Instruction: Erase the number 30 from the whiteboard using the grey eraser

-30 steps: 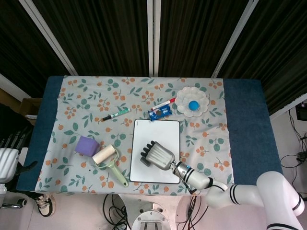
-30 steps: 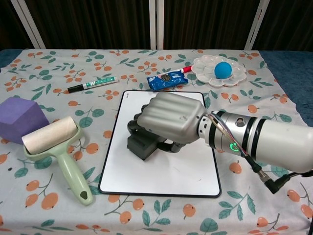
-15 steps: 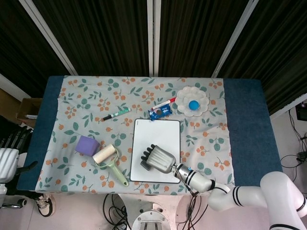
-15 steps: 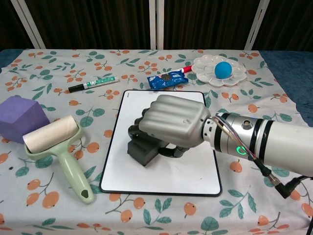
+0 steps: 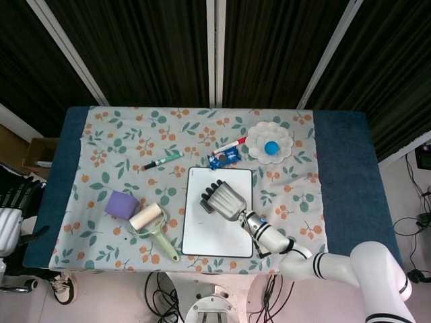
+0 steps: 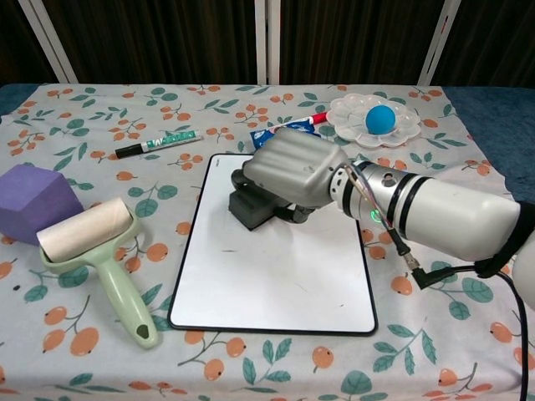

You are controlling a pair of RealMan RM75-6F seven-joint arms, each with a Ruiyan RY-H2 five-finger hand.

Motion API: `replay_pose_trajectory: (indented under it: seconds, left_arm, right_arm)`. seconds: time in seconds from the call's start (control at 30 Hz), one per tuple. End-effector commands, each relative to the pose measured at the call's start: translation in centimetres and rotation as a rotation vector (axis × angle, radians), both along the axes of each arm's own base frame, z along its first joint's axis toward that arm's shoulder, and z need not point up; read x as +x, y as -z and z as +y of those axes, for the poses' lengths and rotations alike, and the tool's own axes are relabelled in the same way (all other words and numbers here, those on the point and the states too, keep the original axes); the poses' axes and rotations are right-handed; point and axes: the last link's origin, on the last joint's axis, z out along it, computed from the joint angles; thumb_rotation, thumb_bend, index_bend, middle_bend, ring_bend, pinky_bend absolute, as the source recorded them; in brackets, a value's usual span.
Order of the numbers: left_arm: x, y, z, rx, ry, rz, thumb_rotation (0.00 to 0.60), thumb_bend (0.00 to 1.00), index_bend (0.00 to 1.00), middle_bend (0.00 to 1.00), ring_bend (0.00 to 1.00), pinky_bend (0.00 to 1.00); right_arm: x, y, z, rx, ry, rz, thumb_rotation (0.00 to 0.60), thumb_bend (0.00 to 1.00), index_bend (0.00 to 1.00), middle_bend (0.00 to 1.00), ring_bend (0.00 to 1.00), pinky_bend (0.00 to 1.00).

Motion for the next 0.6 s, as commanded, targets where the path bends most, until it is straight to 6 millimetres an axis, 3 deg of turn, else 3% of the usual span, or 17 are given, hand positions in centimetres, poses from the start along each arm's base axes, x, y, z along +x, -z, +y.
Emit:
replay_pose_trajectory:
  seconds: [0.03, 0.2, 0.43, 0.6]
  left_arm:
    - [0.0, 0.0, 0.0, 0.001, 0.001, -0.005, 0.600, 0.00, 0.07, 0.06, 0.07, 0.16]
    - [0.3, -0.1, -0.1, 0.007, 0.015, -0.014, 0.600, 0.00, 0.07, 0.06, 0.07, 0.16]
    - [0.5, 0.2, -0.1, -0.001, 0.026, -0.019, 0.600, 0.00, 0.07, 0.06, 0.07, 0.16]
    - [0.6, 0.5, -0.1, -0.008, 0.031, -0.020, 0.600, 0.00, 0.07, 0.06, 0.07, 0.16]
  right_arm:
    - [1.3, 1.0, 1.0, 0.032, -0.039, -0.001, 0.600, 0.32, 0.57, 0.55, 0.45, 0.48]
    - [1.4, 1.6, 3.1, 0.074, -0.081, 0.003, 0.600, 0.32, 0.58, 0.56, 0.45, 0.49]
    - [0.0, -0.5, 5.4, 0.100, -0.137, 0.001, 0.600, 0.32, 0.58, 0.56, 0.45, 0.48]
    - [-1.0, -2.1, 5.9, 0.089, -0.146, 0.009, 0.600, 0.32, 0.59, 0.56, 0.45, 0.49]
